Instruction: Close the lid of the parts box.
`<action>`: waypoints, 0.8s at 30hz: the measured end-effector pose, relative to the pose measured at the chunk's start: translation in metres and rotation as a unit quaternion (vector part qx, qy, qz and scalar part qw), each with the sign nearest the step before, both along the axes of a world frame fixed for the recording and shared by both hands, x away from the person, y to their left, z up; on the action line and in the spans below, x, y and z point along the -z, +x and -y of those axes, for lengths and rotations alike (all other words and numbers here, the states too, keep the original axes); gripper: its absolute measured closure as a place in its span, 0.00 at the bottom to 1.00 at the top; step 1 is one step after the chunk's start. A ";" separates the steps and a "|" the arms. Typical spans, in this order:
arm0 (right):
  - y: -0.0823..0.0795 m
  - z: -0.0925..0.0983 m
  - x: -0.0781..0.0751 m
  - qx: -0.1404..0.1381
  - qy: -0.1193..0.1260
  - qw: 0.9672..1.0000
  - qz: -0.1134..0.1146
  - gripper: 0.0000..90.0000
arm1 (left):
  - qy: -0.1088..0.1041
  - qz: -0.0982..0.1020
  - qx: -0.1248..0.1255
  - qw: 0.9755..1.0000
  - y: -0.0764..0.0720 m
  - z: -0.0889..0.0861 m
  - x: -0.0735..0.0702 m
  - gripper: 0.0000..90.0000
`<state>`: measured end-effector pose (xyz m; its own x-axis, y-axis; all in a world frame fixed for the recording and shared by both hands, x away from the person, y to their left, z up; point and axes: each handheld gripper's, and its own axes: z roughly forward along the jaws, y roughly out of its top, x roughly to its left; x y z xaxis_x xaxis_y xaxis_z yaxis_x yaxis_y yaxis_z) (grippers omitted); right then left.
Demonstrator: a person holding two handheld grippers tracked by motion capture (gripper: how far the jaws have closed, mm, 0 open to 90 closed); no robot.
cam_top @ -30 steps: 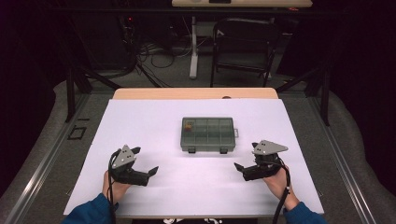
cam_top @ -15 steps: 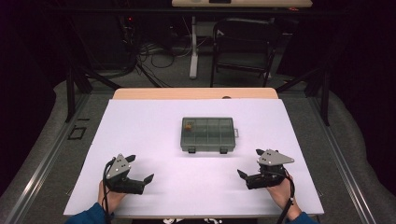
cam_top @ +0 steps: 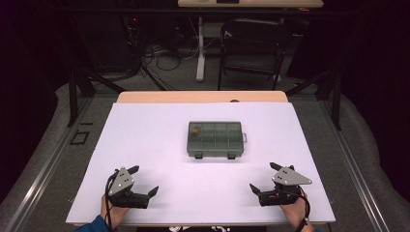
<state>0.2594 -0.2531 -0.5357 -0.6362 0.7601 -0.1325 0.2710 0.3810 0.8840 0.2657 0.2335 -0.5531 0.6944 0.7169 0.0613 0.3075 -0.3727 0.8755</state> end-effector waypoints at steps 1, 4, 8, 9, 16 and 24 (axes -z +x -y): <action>-0.001 0.001 0.000 0.001 0.000 1.000 0.001 0.00 | 0.003 0.004 0.000 1.000 -0.001 0.000 0.001 0.00; -0.005 0.004 0.002 0.003 0.008 1.000 0.003 0.00 | 0.004 0.005 0.002 1.000 -0.004 -0.001 0.002 0.00; -0.010 0.005 0.006 0.005 0.013 1.000 0.008 0.00 | -0.001 0.009 -0.004 1.000 -0.008 -0.004 0.003 0.00; -0.012 0.004 0.007 0.007 0.011 1.000 0.013 0.00 | -0.002 0.007 -0.004 1.000 -0.008 -0.005 0.004 0.00; -0.027 0.003 0.014 0.006 0.011 0.999 0.033 0.00 | -0.005 0.007 -0.003 1.000 -0.014 -0.006 0.007 0.00; -0.032 0.004 0.016 0.003 0.011 0.999 0.051 0.00 | -0.008 0.006 -0.005 1.000 -0.018 -0.008 0.010 0.00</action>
<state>0.2276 -0.2572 -0.5519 -0.6162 0.7668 -0.1800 0.1801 0.3596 0.9156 0.2482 0.2411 -0.5630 0.6858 0.7254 0.0584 0.3006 -0.3555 0.8850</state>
